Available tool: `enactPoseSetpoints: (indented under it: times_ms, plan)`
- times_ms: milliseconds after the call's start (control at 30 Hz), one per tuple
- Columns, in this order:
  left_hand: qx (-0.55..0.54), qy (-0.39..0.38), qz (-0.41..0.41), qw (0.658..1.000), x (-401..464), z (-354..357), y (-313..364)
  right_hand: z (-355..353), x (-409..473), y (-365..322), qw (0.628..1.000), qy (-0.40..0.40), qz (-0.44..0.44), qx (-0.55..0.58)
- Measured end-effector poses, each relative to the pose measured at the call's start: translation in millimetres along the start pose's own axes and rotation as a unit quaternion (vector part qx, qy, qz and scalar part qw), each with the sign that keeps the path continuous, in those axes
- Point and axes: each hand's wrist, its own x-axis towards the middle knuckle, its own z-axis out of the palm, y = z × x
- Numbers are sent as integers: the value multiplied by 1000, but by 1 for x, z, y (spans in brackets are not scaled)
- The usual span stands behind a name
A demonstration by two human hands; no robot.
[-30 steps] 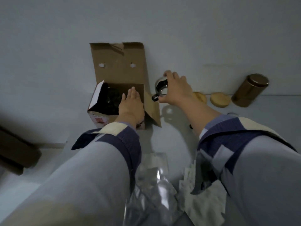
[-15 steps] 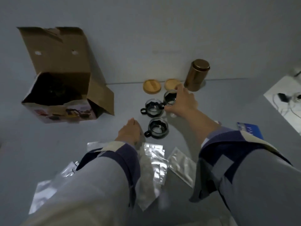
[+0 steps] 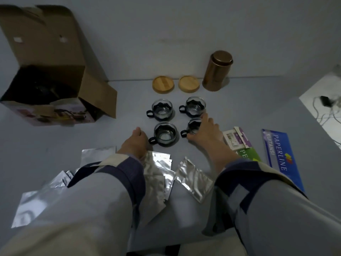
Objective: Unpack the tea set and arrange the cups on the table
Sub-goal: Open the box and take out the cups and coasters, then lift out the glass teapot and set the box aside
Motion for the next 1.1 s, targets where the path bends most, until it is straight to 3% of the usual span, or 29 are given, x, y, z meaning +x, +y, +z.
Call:
enactPoseSetpoints:
  times_ms: [233, 400, 633, 833, 933, 1100]
  plan:
    - [4, -36, -13, 999, -1, -5, 0, 1, 0, 1, 999, -8, 3, -44]
    - [20, -43, 9, 999, -3, -19, 3, -24, 1, -14, 991, -96, -18, -88]
    - [-21, 70, 11, 997, -14, -88, -18, -63, 3, -99, 981, -114, -84, -132]
    - [-41, 207, -1, 978, -26, -156, -88, -51, -13, -214, 970, -82, -202, -104]
    - [0, 260, 15, 966, -25, -181, -138, -35, -26, -274, 963, -81, -256, -25]
    - [102, 296, -27, 949, -18, -206, -216, -4, -38, -361, 946, -98, -304, 62]
